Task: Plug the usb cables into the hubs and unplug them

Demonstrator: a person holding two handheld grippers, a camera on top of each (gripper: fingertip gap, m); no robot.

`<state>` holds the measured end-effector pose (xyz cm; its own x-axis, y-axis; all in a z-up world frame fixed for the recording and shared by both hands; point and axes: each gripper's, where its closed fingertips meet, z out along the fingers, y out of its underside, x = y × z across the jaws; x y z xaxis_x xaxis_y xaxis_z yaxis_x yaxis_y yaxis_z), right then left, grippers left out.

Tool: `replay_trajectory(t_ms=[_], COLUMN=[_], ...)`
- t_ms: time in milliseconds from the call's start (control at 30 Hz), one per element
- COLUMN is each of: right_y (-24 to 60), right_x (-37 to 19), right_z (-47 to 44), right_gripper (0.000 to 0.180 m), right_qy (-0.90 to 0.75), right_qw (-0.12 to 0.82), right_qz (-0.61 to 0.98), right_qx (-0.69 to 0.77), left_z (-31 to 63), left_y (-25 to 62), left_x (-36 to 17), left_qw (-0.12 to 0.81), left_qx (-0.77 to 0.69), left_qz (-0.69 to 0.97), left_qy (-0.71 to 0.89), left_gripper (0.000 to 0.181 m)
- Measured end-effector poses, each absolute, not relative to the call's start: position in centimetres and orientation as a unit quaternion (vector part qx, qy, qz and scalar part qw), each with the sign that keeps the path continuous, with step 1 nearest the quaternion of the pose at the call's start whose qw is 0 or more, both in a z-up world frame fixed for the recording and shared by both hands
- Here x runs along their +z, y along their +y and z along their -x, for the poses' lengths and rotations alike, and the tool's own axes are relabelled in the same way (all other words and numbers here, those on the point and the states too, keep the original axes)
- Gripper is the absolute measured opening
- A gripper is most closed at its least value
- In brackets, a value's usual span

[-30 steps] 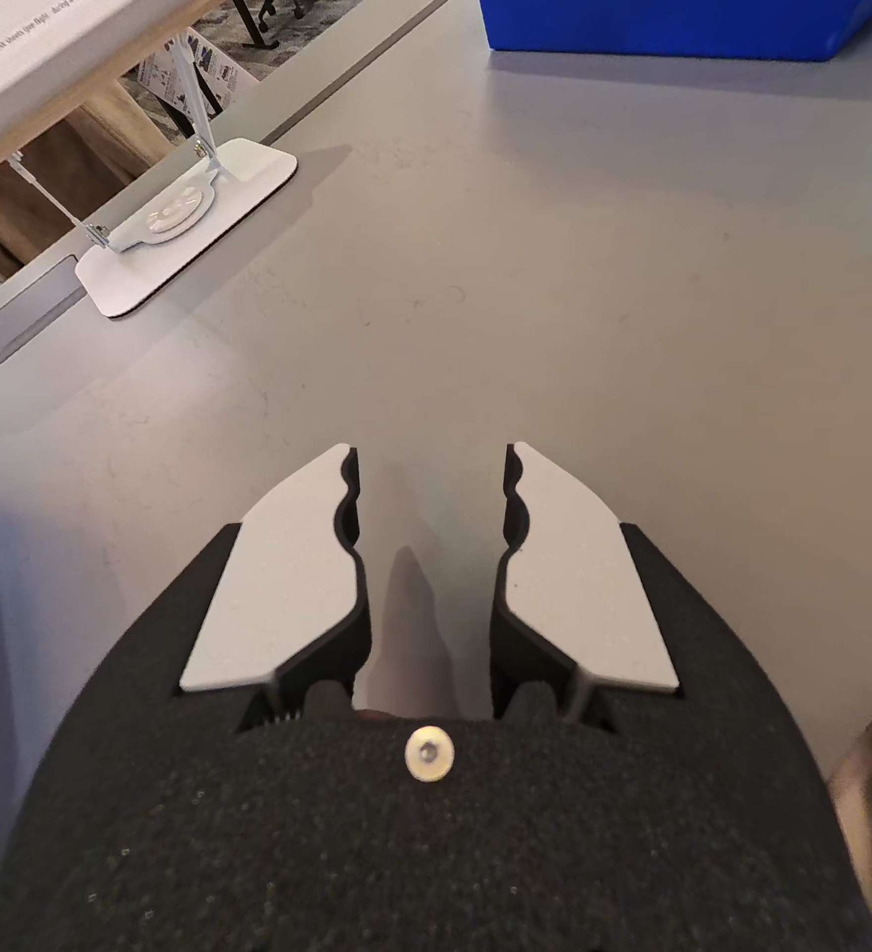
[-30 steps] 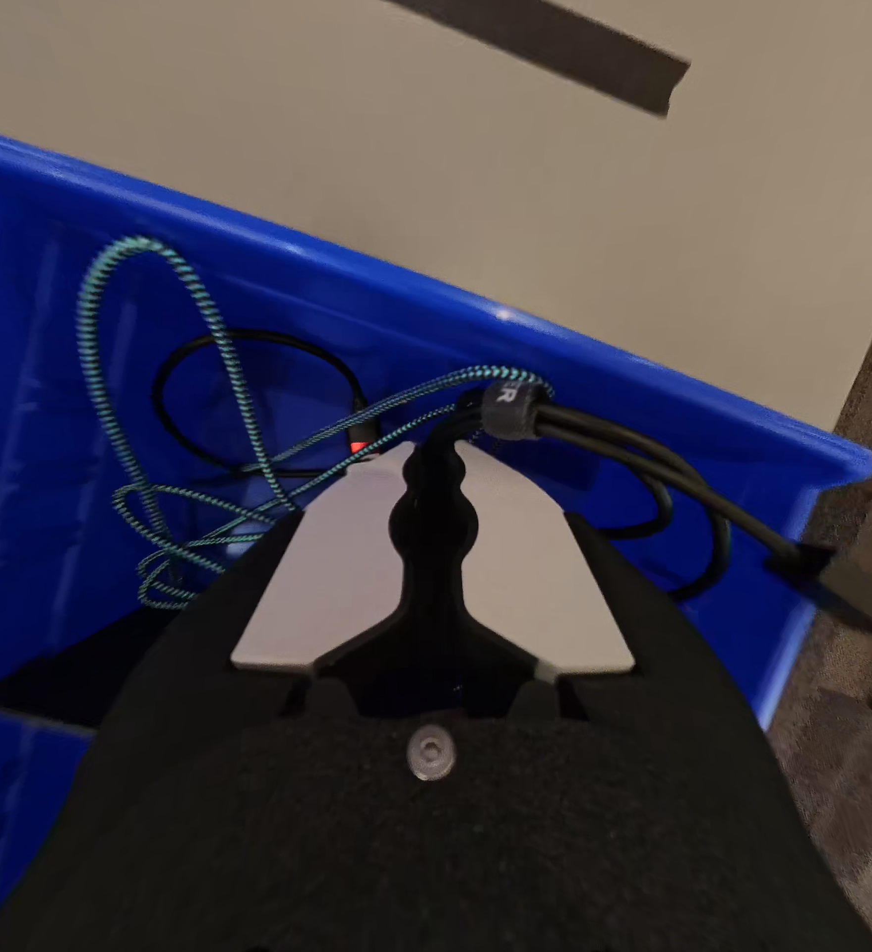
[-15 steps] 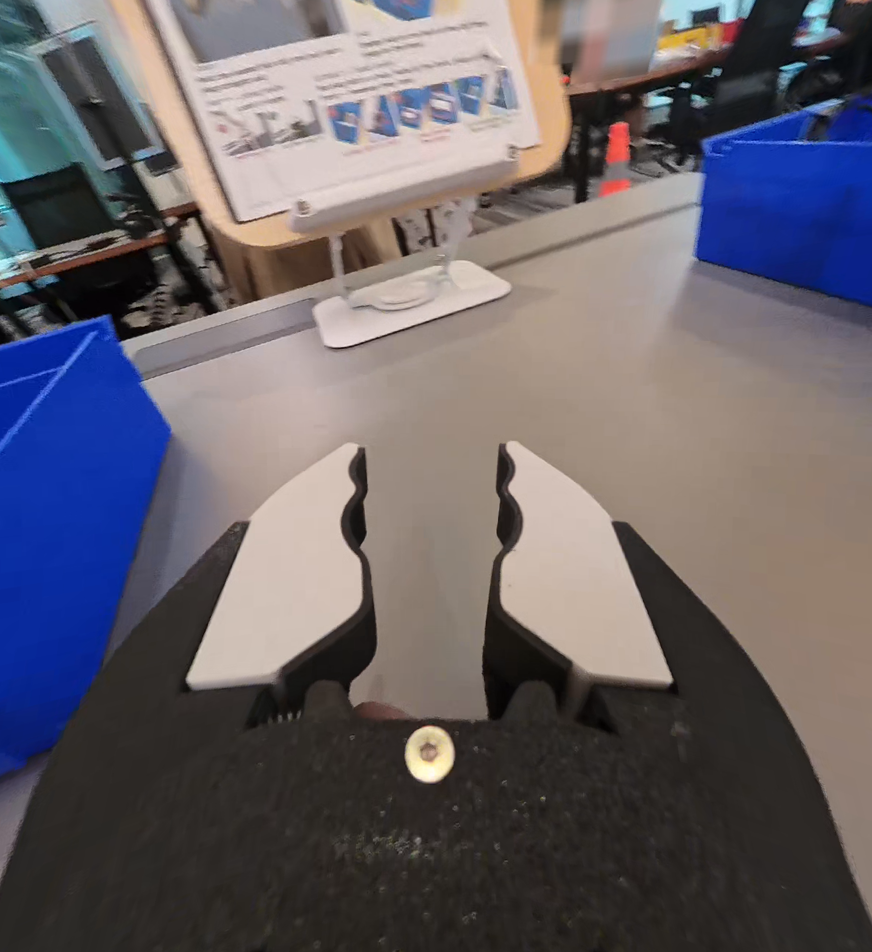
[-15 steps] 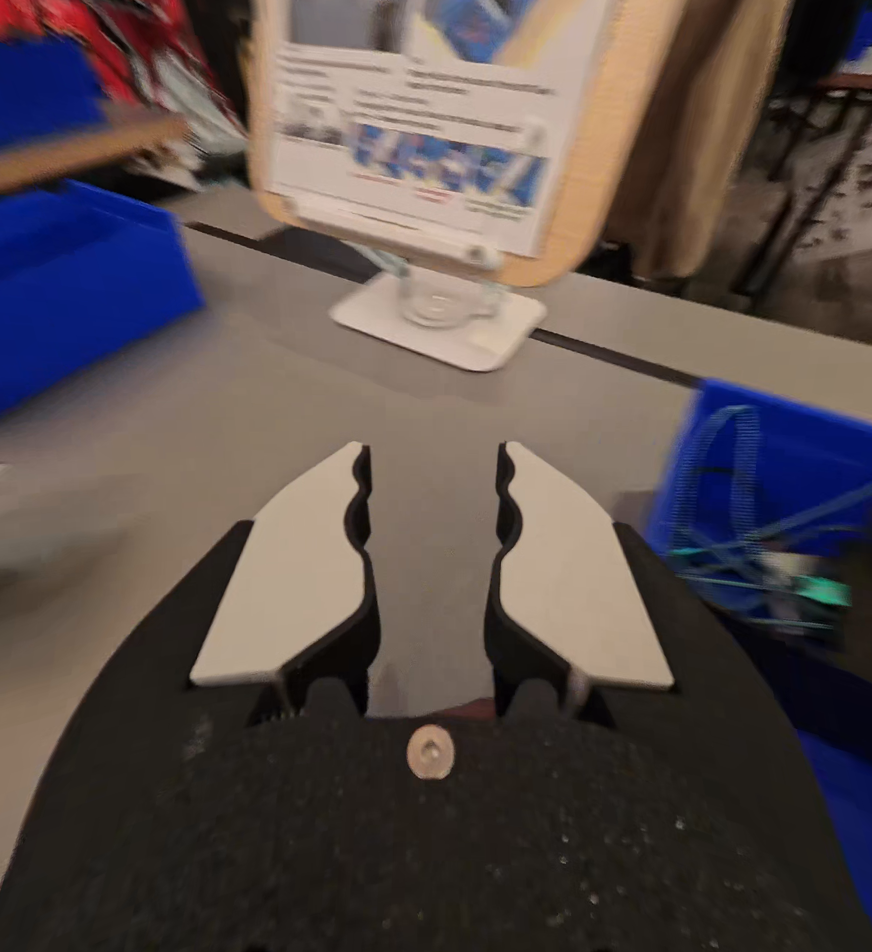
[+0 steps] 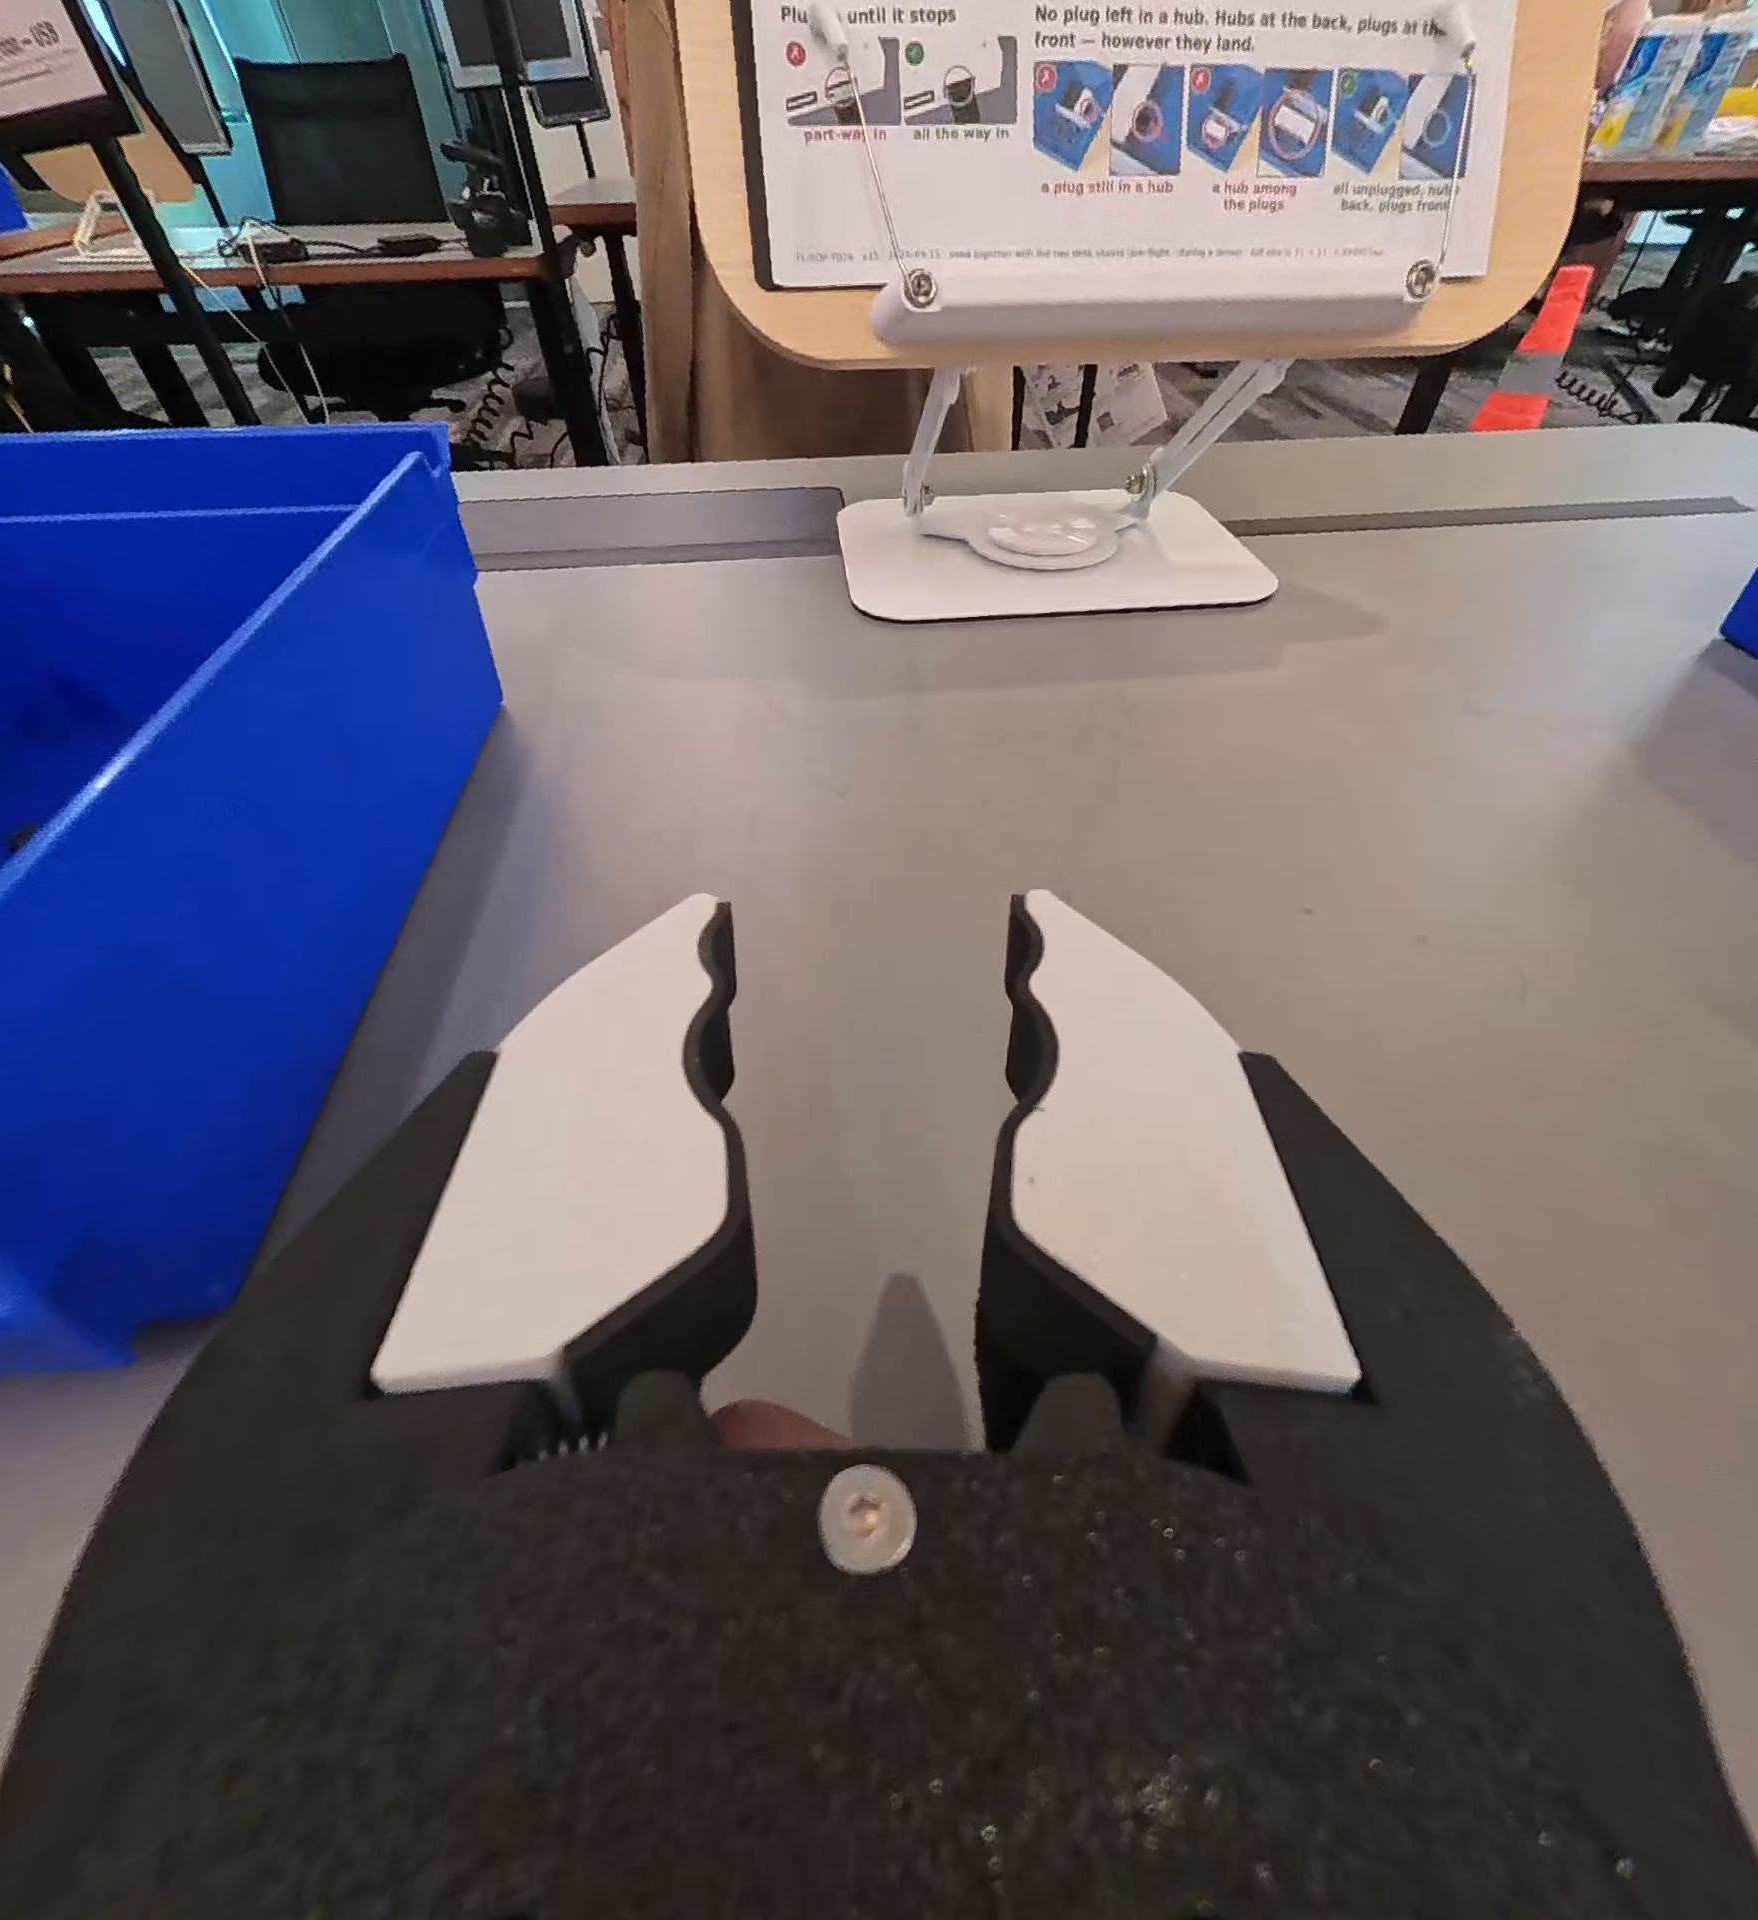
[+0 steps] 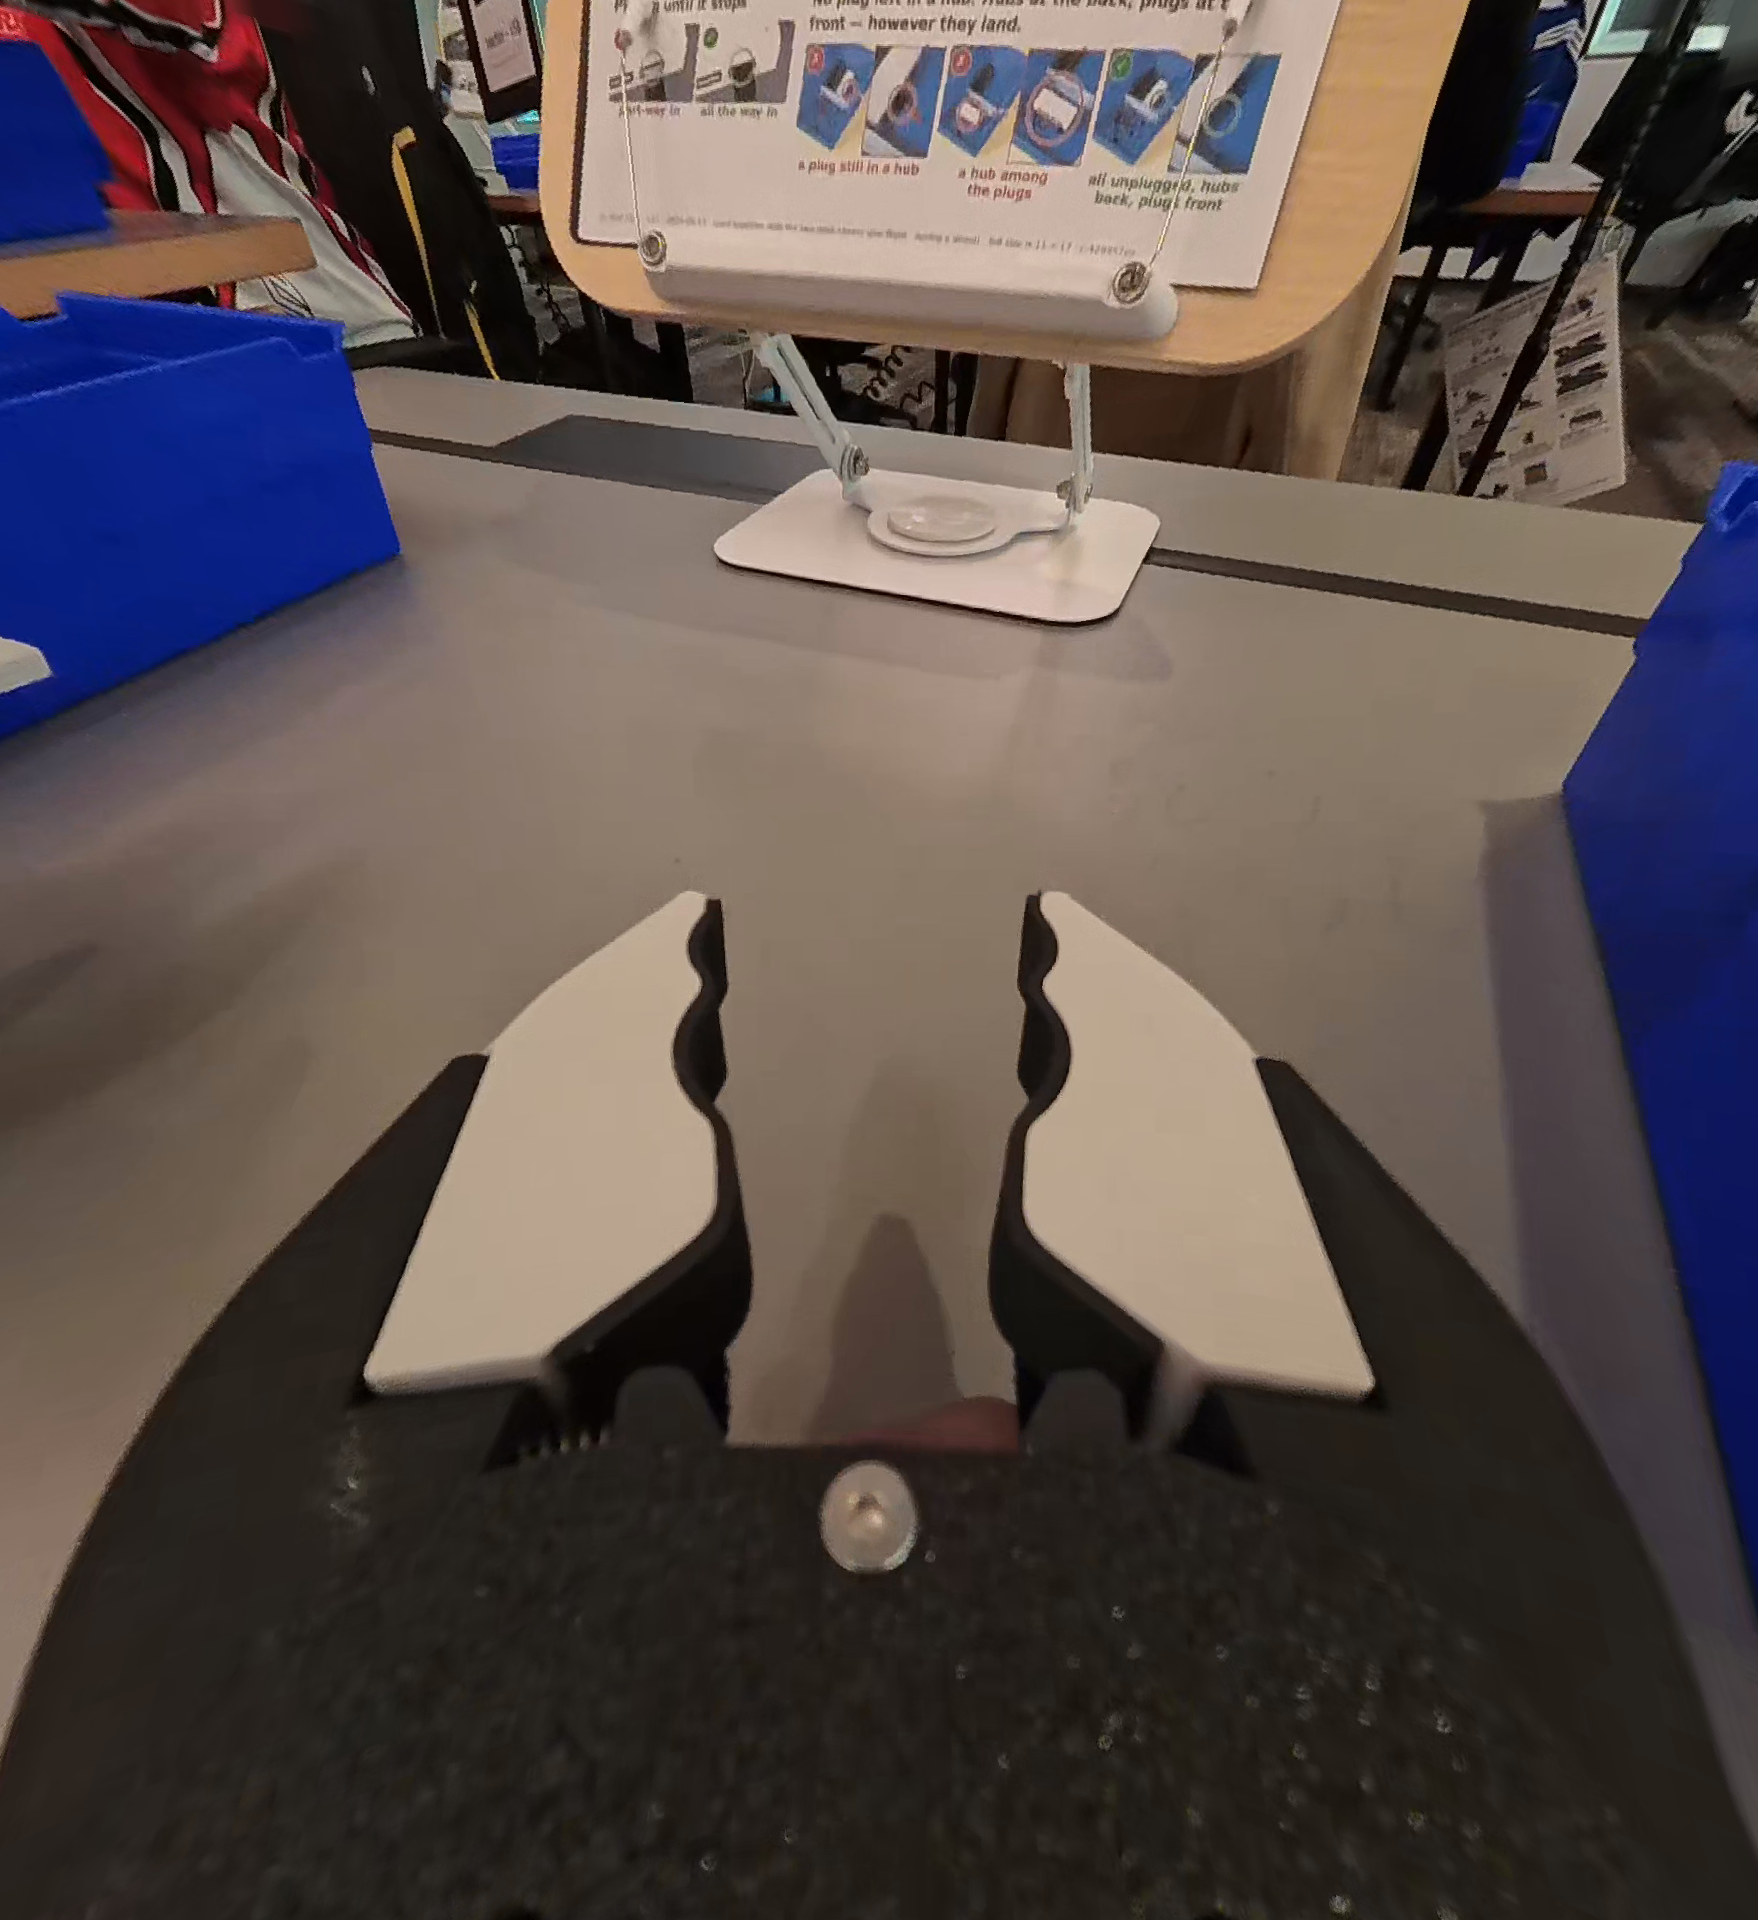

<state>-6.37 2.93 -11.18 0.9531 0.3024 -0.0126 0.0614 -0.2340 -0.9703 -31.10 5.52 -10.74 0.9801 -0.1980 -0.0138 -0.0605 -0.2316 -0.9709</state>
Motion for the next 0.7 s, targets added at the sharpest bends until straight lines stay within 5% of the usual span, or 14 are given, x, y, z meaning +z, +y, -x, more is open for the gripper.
replay_trajectory(t_ms=[700], right_y=[1.6], right_x=[-9.9], right_z=[4.4], right_gripper=[0.057], right_qy=[-0.115], right_qw=[0.614], right_qz=[0.775], right_qx=[0.093], left_z=[30.6], left_y=[5.8], left_x=[-11.6], left_qw=[0.594], left_qx=[-0.061], left_qz=[0.796], left_qy=[0.098], left_gripper=[0.051])
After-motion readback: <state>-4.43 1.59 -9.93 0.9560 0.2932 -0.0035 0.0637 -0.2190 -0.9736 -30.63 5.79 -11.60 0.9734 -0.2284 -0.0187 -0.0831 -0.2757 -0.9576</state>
